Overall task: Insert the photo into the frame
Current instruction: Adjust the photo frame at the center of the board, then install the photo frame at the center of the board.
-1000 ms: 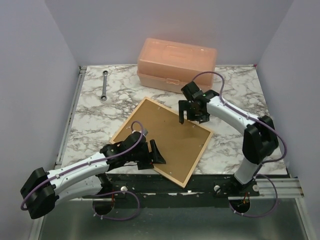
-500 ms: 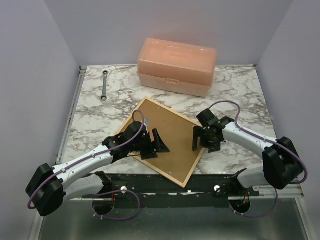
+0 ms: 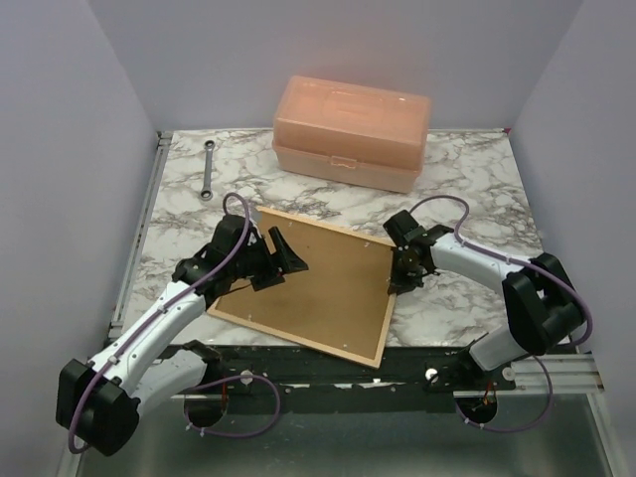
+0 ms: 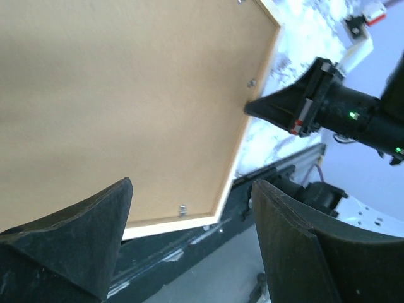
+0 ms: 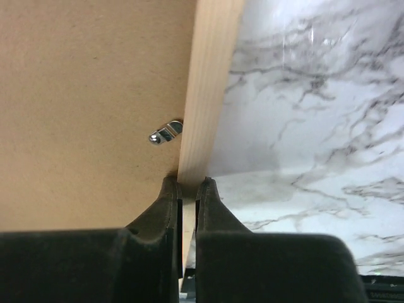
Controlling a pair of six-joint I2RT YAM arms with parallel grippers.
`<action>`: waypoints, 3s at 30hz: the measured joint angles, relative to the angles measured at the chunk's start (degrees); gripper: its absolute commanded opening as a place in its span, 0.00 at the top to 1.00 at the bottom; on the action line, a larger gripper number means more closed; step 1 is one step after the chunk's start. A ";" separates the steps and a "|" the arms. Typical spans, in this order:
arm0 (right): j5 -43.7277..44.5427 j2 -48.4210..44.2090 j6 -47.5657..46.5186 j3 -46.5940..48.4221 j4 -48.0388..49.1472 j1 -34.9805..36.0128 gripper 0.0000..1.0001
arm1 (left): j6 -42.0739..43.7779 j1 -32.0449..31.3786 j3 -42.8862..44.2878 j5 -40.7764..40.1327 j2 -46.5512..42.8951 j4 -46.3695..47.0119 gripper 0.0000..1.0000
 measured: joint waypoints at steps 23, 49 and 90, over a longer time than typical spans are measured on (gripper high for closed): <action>10.82 4.52 -11.80 6.88 -0.04 -8.68 0.26 | 12.13 13.68 7.85 -26.80 17.14 -22.64 0.22; -4.68 3.45 -12.76 4.31 3.19 -16.39 0.11 | 11.54 5.33 -5.68 -10.08 13.14 -6.10 0.25; -4.98 3.45 -13.66 4.31 2.54 -18.05 0.11 | 3.98 -8.52 4.28 -25.70 23.74 -19.34 0.69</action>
